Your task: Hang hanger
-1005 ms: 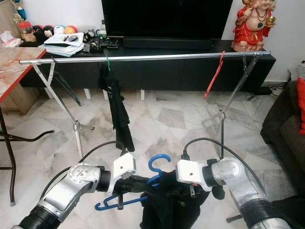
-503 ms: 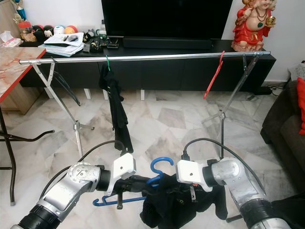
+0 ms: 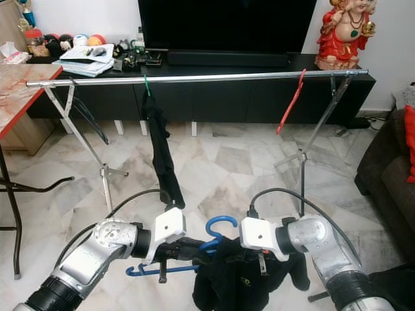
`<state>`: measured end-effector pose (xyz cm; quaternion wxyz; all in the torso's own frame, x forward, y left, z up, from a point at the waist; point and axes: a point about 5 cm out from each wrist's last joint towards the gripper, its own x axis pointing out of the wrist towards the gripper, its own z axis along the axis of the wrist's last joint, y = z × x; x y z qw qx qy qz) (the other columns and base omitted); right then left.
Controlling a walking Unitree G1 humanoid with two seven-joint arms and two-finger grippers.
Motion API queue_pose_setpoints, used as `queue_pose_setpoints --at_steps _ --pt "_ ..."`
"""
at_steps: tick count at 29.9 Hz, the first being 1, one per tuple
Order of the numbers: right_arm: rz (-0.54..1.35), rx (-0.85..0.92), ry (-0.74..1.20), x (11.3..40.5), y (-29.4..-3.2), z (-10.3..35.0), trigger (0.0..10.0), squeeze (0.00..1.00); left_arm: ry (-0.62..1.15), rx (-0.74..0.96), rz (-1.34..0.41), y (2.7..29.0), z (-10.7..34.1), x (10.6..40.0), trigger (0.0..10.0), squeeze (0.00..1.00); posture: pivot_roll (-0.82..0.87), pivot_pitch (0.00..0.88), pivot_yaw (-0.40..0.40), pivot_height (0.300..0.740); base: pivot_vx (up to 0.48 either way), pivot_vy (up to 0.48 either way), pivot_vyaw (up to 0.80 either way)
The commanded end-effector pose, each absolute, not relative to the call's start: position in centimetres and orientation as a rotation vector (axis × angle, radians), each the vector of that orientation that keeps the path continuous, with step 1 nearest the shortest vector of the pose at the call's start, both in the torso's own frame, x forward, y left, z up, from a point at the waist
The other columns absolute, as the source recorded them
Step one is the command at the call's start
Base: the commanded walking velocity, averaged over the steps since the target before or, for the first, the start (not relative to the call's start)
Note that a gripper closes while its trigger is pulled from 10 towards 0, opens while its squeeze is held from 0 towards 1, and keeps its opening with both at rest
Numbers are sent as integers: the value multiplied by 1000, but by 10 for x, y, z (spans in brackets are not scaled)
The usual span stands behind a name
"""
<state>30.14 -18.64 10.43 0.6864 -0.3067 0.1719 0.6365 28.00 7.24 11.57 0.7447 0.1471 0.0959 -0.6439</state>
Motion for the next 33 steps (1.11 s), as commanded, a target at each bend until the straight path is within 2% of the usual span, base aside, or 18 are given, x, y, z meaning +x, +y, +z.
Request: queue_pose_setpoints --at_steps 1,4,5,6,9,10,21,25,33 --pt "1482 -681 415 294 -181 95 0 0 66 324 -1405 65 142 287 10000 0 -99 78 -6 740 0 0 0" --pt "1477 -685 419 294 -182 94 0 0 74 318 -1415 65 141 286 10000 55 -103 74 -5 740 0 0 0" --pt "1477 -685 419 293 -182 94 0 0 74 317 -1415 64 141 286 10000 357 -102 73 -5 740 0 0 0" --pt "1477 -685 419 293 -182 94 0 0 74 317 -1415 64 141 286 10000 357 -102 73 -5 740 0 0 0" --pt "1476 -688 423 293 -182 92 0 0 78 315 -1419 64 140 285 10000 890 -104 68 -4 740 0 0 0" --pt "1476 -691 427 292 -183 91 0 0 80 316 -1422 64 140 285 10000 1000 -104 65 -3 740 0 0 0" --pt "1448 -713 483 287 -189 79 0 0 123 332 -1443 78 138 283 10000 1000 -106 50 3 740 0 0 0" --pt "1394 -712 531 285 -197 69 0 0 125 346 -1383 90 140 287 10000 1000 -105 49 4 740 0 0 0" --pt "1025 -730 482 312 -214 77 0 0 102 329 -1146 125 144 299 10000 992 -94 74 -1 740 0 0 0"
